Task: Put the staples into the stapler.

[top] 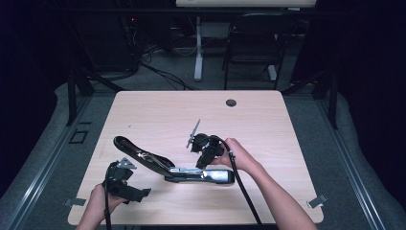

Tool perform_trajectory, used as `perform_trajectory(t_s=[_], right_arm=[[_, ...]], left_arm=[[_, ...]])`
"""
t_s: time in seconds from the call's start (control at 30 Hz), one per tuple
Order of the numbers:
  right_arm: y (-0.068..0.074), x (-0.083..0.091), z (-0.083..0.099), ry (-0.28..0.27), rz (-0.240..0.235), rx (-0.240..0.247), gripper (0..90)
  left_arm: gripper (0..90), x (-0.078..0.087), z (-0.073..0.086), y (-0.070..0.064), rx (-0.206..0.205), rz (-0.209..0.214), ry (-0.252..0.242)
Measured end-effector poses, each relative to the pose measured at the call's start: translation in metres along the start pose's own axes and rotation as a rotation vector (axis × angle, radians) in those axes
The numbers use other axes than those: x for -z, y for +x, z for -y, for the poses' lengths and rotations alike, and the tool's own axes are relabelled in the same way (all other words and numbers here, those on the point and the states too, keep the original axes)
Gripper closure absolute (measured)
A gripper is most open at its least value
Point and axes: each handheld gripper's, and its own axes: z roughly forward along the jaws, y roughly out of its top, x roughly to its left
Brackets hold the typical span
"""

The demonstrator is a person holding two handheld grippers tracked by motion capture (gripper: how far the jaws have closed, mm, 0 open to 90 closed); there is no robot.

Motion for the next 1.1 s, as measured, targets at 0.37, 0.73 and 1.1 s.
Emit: perform_trajectory(t_s=[0.37,0.73,1.1], right_arm=[[0.001,-0.010,-0.005,0.002,-0.023,0.023,78.4],[0.002,-0.013,-0.007,0.025,-0.020,0.053,78.4],[0.002,-0.015,-0.008,0.040,-0.024,0.079,78.3]], left_arm=[[0.0,0.000,0.000,0.000,-0.002,0.003,0.002],[0.0,0.000,0.000,0.000,-0.007,0.002,0.005],[0.0,-0.001,0.000,0.000,-0.006,0.002,0.007]])
